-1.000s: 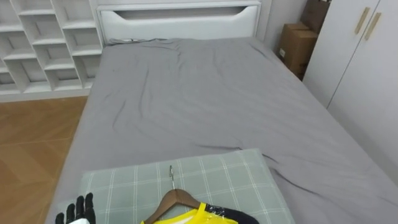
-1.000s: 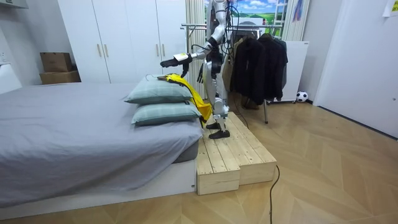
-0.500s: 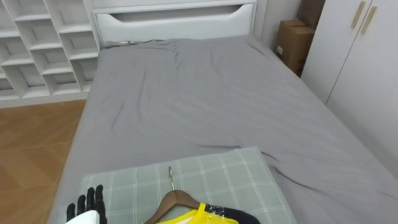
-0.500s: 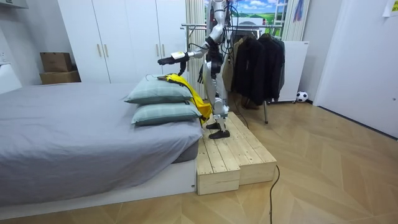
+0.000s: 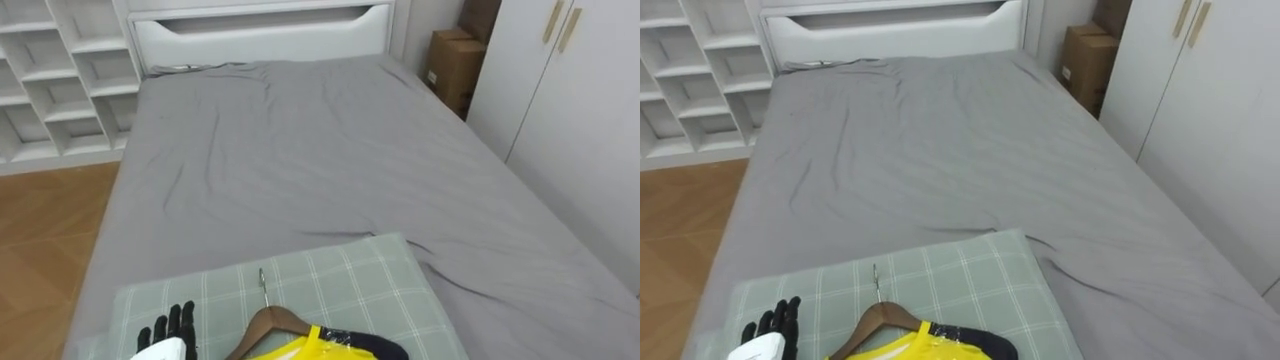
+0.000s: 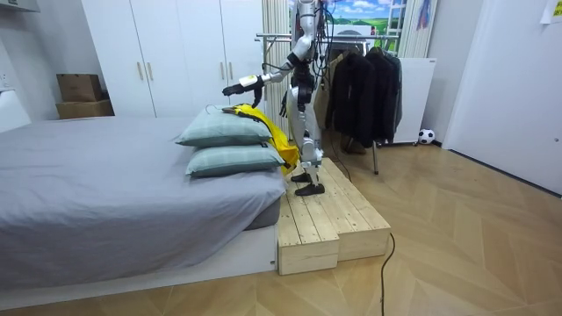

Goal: Hang clothes

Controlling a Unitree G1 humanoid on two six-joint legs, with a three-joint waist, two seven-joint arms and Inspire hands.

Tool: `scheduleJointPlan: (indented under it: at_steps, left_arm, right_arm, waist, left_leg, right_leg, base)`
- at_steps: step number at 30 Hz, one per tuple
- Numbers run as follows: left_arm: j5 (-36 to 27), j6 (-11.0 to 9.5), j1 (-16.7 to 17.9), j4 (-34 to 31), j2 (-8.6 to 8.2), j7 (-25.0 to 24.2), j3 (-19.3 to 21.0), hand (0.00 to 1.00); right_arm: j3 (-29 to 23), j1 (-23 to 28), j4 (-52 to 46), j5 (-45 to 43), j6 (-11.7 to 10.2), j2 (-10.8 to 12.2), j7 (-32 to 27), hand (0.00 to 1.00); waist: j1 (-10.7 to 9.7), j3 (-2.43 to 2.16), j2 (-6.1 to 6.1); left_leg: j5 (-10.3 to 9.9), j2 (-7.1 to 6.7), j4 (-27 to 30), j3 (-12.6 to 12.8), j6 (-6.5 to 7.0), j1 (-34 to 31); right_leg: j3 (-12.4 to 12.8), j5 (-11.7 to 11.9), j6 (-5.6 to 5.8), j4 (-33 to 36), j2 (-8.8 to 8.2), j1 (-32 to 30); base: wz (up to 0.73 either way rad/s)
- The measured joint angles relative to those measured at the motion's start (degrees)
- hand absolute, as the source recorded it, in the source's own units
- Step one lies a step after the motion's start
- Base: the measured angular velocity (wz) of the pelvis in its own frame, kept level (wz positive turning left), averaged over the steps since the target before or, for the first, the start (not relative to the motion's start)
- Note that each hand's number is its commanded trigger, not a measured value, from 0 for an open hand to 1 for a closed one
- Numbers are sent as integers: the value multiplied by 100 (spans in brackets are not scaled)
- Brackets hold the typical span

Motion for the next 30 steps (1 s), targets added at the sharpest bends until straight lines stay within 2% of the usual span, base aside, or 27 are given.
scheduleJointPlan:
  at_steps: [11,17,22,25,30]
  left_arm:
    - [-9,-4,-28,-3,-21,-167,-218,0]
    - [-15,-3,-59,-3,-27,-234,-224,0]
    - [-81,0,-429,57,-53,-235,-313,0]
    - [-80,0,-689,294,-64,-261,-313,0]
    - [-118,5,-799,761,-66,-408,-298,0]
  right_arm:
    - [2,100,-192,27,-39,14,5,0]
    - [51,102,-173,272,-57,11,1,0]
    - [220,-86,43,332,-53,6,-4,0]
    - [222,-236,258,309,-42,7,-1,0]
    - [220,-275,302,297,-30,7,56,0]
  waist:
    - [-111,-7,1]
    - [-132,-6,66]
    - [-142,2,78]
    - [-157,22,64]
    - [-169,32,45]
  left_leg:
    - [1,0,28,11,1,-29]
    - [1,2,23,10,1,-134]
    - [42,7,93,18,19,-442]
    - [68,9,104,22,23,-557]
    - [77,22,110,89,25,-597]
  right_leg:
    - [26,4,2,0,-5,2]
    - [13,5,3,25,-5,-93]
    - [14,45,-6,94,-9,-391]
    - [16,78,-8,91,-7,-504]
    - [25,86,-9,93,-7,-581]
  base:
    - [0]
    - [0]
    - [0]
    - [0]
    - [-3]
